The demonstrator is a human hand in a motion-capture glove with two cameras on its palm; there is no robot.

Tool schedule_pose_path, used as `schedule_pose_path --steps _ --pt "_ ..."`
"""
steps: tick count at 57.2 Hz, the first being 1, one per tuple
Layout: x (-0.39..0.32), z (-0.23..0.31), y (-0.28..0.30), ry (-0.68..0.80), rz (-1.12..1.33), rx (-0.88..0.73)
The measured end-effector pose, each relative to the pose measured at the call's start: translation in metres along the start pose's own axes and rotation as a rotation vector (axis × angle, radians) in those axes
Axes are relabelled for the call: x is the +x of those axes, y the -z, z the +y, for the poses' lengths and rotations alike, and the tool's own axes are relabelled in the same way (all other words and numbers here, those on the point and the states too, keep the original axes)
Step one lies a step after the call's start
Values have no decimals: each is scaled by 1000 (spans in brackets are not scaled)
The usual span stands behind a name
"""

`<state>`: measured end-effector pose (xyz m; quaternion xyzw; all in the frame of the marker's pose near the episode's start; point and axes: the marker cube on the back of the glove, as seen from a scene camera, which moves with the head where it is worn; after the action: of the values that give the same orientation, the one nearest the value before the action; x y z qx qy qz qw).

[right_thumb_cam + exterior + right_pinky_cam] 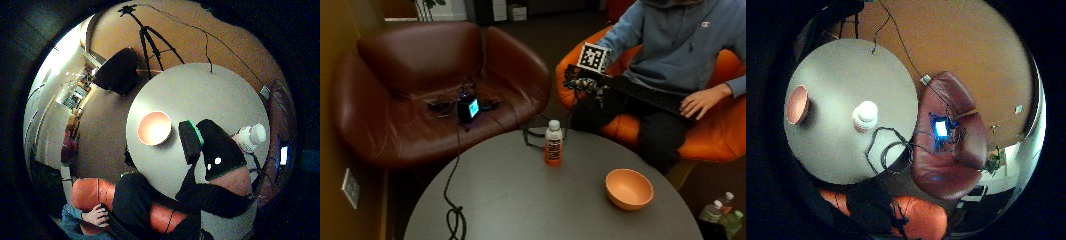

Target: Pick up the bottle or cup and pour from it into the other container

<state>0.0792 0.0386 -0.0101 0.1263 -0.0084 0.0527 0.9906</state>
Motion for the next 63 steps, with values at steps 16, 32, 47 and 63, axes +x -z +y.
schedule_pose_path --steps 16,32,47,63 --pt "46 31 2 58 -46 55" --pt "73 48 -12 -97 -86 44" --pt "97 74 -18 -88 -209 60" --pt "121 86 -49 -131 -382 44"
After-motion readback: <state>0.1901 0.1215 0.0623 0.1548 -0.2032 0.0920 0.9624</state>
